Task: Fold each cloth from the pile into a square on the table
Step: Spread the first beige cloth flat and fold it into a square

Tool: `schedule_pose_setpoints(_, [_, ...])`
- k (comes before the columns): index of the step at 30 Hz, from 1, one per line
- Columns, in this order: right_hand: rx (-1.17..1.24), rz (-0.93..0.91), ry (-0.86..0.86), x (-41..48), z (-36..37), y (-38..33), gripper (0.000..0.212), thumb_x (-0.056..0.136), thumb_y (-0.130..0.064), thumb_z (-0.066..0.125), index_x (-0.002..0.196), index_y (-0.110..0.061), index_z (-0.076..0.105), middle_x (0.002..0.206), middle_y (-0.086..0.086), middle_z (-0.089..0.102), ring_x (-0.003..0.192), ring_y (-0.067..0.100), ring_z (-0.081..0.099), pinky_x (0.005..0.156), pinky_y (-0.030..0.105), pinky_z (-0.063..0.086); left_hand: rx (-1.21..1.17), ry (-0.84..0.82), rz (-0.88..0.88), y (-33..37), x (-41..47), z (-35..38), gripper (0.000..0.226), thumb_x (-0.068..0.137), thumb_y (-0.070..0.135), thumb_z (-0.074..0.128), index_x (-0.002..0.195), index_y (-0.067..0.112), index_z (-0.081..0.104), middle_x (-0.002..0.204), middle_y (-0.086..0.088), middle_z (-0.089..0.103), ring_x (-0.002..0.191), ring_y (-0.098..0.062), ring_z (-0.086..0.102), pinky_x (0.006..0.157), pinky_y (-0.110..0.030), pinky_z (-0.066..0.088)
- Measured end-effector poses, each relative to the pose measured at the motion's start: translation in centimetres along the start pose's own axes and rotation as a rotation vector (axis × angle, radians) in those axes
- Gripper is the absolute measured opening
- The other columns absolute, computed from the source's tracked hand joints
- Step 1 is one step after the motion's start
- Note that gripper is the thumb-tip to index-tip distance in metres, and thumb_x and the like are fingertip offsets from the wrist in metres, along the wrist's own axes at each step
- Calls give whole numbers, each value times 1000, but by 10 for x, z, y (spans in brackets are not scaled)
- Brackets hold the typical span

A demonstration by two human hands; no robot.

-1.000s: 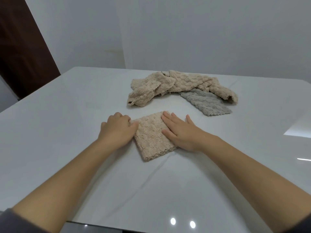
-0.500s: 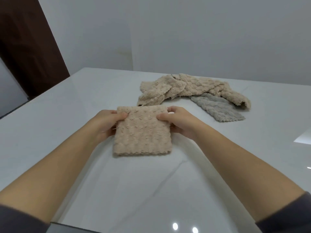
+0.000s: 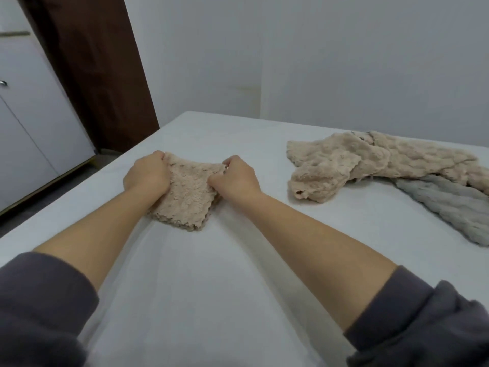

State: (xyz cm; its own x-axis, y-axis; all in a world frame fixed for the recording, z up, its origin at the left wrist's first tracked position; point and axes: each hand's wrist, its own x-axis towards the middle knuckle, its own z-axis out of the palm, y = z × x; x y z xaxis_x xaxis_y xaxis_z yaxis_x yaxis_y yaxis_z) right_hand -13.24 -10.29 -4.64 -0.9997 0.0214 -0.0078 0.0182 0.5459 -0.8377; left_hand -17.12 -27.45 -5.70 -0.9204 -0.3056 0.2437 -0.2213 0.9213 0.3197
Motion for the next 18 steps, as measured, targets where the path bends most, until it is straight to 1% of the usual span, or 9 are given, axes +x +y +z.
schedule_pose_setpoints(1, [-73,-26,12,9,9,-4,39,84,-21,58,121,-15,48,94,1,62,90,22,60,85,38,50,24,19,-1,-7,11,3,36,103,28,27,123,14,54,122,-17,57,110,-39,52,80,-42,41])
schedule_pose_setpoints(3, [-161,-78,32,25,26,-10,42,86,-22,56,126,-17,43,92,0,64,90,22,60,89,37,44,44,55,0,-20,31,8,33,102,25,32,118,12,57,117,-18,58,105,-39,54,74,-41,40])
schedule_pose_setpoints(5, [-197,-103,42,41,42,-15,38,86,-22,55,123,-18,43,89,-1,64,89,22,59,87,35,38,48,79,3,-33,50,12,29,102,23,36,113,10,59,113,-18,60,101,-40,55,71,-41,42])
schedule_pose_setpoints(9, [-229,-134,55,66,69,-26,33,87,-25,54,118,-19,44,87,-3,65,87,21,58,80,34,30,50,102,-4,-55,78,16,31,102,28,38,110,9,61,109,-19,61,100,-40,55,71,-43,44])
schedule_pose_setpoints(11, [-255,-152,65,74,78,-30,30,87,-25,54,115,-19,44,86,-3,65,86,21,58,79,34,28,54,105,-3,-63,88,17,31,102,29,38,107,9,62,106,-19,61,98,-39,55,69,-42,45])
schedule_pose_setpoints(14, [-293,-168,77,82,87,-32,28,87,-27,54,113,-19,45,88,-2,65,89,22,58,79,35,28,41,98,20,-69,98,18,32,102,30,39,106,8,62,102,-18,62,94,-39,56,71,-45,49])
schedule_pose_setpoints(16, [-337,-176,85,85,90,-33,31,88,-29,55,116,-20,46,99,0,63,98,23,57,82,36,29,47,99,17,-68,99,17,32,102,29,39,110,8,62,103,-18,60,95,-38,56,75,-47,50])
schedule_pose_setpoints(18, [-421,-214,117,85,90,-34,42,89,-32,55,127,-19,45,124,5,53,115,25,48,91,38,31,90,123,36,-65,96,14,34,101,26,38,120,8,59,117,-19,55,105,-40,52,86,-50,47])
